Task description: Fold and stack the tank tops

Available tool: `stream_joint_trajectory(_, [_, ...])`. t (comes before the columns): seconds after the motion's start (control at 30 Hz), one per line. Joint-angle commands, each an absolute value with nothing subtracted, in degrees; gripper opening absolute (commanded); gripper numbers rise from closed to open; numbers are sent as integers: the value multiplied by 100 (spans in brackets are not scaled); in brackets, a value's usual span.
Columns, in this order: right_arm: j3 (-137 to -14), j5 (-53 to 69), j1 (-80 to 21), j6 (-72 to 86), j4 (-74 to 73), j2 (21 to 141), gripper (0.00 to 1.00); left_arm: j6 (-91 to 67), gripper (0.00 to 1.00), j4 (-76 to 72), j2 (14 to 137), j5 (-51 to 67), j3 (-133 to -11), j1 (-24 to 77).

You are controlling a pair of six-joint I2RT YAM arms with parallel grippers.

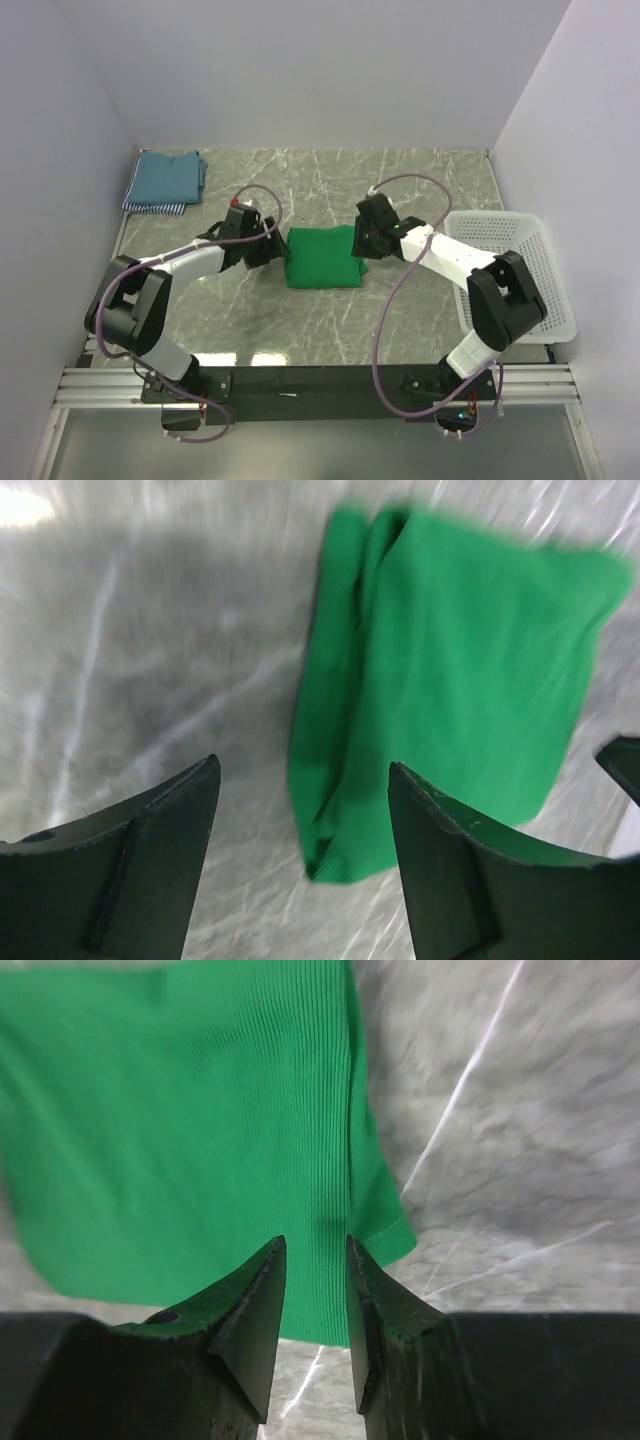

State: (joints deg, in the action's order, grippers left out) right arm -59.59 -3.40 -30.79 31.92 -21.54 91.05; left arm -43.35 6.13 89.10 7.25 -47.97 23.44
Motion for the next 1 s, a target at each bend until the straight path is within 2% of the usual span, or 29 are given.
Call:
stream_joint_trajectory(0.0, [-5828,-448,-3251,3243,-1846,9290,38,-4412,74,44,8938,1459,-4457,2338])
stream_joint_trajectory(0.27, [-5406,-659,-3252,3462,-1609,9747,37,-4553,74,-615,9325,1758,-4140,2338])
stream_joint_trajectory(0.7, [-5177,-238,-3085,3454,-1301,9809,32,-4632,69,-360,10089,1028,-4184,2628])
stream_joint_trajectory(0.9, [-5150,-70,-3085,3472,-1239,9765,32,-4720,59,-317,10274,1020,-4385,2865])
stream_joint_trajectory(0.97, [-5159,-18,-3076,3437,-1239,9747,32,-4746,50,-238,10266,1020,-4508,2926])
